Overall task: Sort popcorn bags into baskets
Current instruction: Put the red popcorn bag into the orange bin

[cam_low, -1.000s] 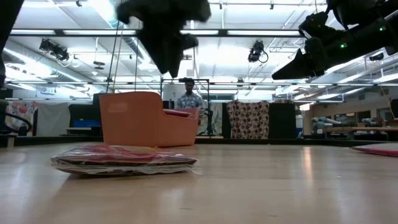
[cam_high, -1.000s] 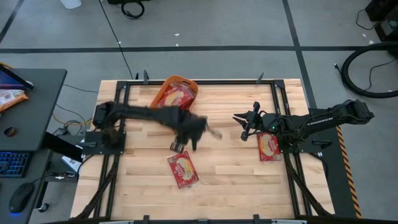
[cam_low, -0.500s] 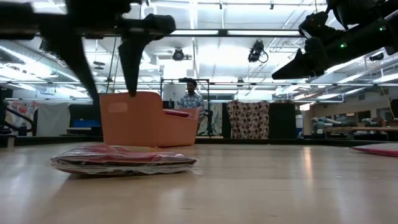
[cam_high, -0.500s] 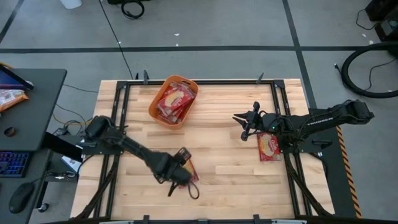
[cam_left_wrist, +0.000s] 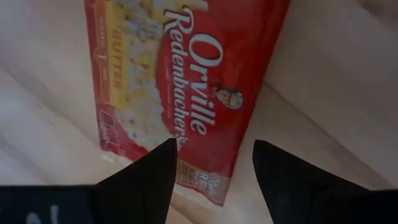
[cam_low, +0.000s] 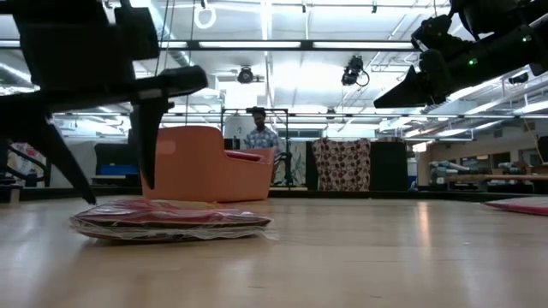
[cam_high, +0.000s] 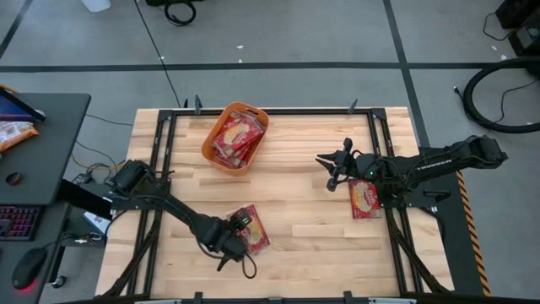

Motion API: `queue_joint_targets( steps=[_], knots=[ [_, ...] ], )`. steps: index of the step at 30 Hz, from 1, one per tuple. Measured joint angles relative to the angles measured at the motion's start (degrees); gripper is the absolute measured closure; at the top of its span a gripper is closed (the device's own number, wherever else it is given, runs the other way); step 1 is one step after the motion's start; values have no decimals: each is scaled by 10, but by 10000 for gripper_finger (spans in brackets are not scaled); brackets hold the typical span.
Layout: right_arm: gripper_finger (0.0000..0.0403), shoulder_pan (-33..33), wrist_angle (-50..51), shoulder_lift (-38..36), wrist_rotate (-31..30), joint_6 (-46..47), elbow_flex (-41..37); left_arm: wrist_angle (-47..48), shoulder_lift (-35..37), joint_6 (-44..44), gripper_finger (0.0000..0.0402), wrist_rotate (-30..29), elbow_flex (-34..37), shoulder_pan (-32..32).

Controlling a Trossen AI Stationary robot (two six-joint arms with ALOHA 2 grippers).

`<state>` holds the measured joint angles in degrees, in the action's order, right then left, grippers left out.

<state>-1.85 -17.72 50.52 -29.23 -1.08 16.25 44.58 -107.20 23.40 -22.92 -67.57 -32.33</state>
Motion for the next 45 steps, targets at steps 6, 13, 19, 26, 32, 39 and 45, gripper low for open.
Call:
queue_joint_targets(
  steps=[6,13,19,26,32,39,45],
  knots=[
    [338,0,0,0,0,0,0,-45,0,6,190,-6,32,7],
    [338,0,0,0,0,0,0,-52,-1,4,289,-3,42,10],
    [338,0,0,0,0,0,0,13,-3,-21,384,7,-15,45],
    [338,0,0,0,0,0,0,95,-3,-93,379,-11,-180,148],
    [338,0,0,0,4,0,0,185,-2,-239,380,-54,-324,259],
    [338,0,0,0,5,0,0,335,-2,-436,381,2,-350,415],
    [338,0,0,0,5,0,0,353,-3,-499,380,118,-275,518]
  ],
)
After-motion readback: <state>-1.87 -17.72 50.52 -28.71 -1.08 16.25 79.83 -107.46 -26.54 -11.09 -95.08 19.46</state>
